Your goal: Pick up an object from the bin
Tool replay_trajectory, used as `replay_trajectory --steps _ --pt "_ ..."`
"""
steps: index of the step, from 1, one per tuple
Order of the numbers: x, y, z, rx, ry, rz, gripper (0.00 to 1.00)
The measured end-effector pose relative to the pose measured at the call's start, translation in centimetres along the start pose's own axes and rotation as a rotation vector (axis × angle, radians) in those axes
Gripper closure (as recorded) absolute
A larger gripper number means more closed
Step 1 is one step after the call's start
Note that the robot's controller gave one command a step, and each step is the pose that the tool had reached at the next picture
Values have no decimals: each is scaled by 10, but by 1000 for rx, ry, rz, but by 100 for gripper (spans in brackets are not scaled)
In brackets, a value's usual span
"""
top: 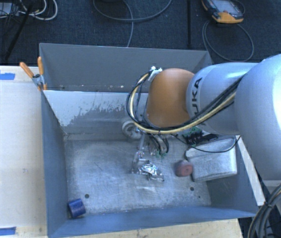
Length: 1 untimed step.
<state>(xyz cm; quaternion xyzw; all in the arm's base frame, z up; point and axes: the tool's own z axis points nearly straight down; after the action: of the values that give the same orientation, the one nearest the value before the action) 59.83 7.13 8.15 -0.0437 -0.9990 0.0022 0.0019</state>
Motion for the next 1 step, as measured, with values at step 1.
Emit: replay_trajectory --steps 1 --pt "31 -73 7 -4 -9 -127 0"
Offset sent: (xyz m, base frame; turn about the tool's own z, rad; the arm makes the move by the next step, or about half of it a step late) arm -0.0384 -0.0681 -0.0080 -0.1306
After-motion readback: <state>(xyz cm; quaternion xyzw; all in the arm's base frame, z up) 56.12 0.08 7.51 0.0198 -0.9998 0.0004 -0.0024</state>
